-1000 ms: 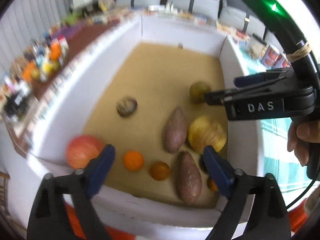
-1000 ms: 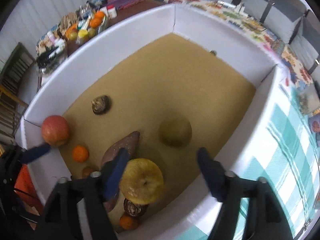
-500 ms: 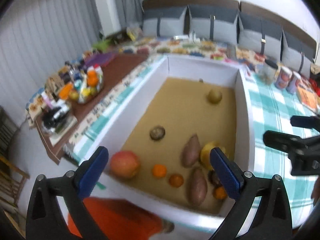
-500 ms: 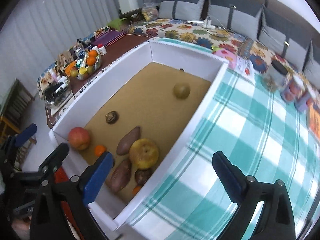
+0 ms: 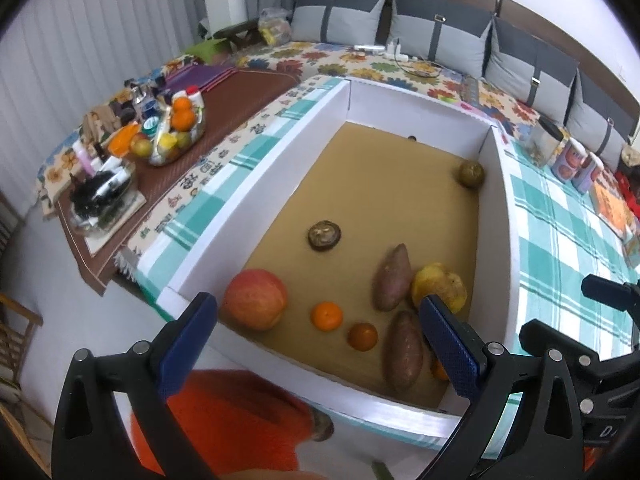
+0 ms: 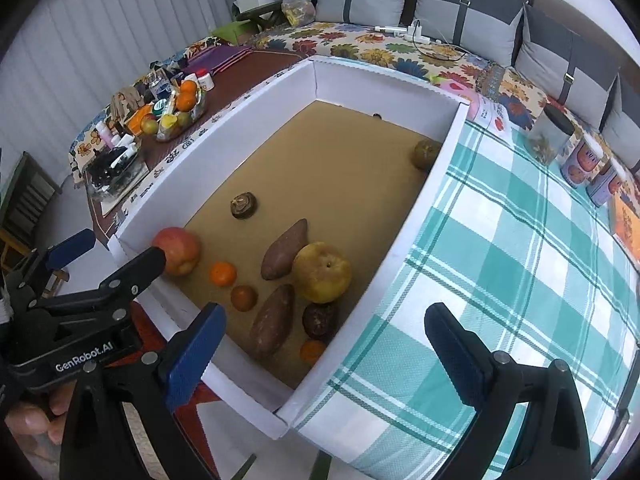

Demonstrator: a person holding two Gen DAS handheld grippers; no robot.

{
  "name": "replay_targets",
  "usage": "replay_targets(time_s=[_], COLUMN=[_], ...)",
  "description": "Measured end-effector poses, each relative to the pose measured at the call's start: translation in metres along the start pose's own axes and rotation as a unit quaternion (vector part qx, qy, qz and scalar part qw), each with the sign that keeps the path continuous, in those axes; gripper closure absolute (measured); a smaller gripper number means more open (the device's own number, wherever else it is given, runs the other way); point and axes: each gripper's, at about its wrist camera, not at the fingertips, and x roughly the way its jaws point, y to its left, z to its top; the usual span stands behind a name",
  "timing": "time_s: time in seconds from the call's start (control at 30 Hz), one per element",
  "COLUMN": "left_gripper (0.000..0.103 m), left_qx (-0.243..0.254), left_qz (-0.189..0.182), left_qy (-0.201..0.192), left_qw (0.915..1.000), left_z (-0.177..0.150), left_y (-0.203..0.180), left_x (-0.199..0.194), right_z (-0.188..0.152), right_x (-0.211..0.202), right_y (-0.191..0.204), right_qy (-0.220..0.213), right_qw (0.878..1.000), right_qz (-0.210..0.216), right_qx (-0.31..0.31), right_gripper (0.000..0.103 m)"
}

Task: Organize fruits
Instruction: 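Withdraw both open tools up from the box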

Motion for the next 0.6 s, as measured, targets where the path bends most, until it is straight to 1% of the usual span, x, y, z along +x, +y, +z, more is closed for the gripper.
replay_targets(time_s=[0.3, 0.4, 0.5, 0.6], left_gripper=[0.002, 0.001, 0.001, 0.001], left_qx=[0.006, -0.001, -0.005, 0.003], left_qz=[0.003, -0.007, -0.014, 0.0], left_qy=[0.007, 0.015, 0.011, 0.001], left_qw=[0.9999, 0.9999, 0.9998, 1.0], left_z=[-0.0012, -0.0002, -0.0003, 0.0002], left_y=[-0.0021, 0.0011, 0.003, 0.0014], left_x=[0.0037, 0.0056, 0.0026, -0.0007], right_z=[0.0015, 0.0023, 0.0026, 0.0025], right_x=[0.0028, 0.0025, 0.0028, 0.0028], right_y=[0.0104, 0.0103, 0.0084, 0.0073], right_qy=[0.001, -0.002, -0.003, -0.003], right_qw=[1.0, 1.0, 1.0, 1.0], right_qz=[-0.009, -0.013, -0.016, -0.017], right_qx=[-0.006, -0.005, -0.001, 0.001], right_gripper=[0.004, 0.004, 0.004, 0.004])
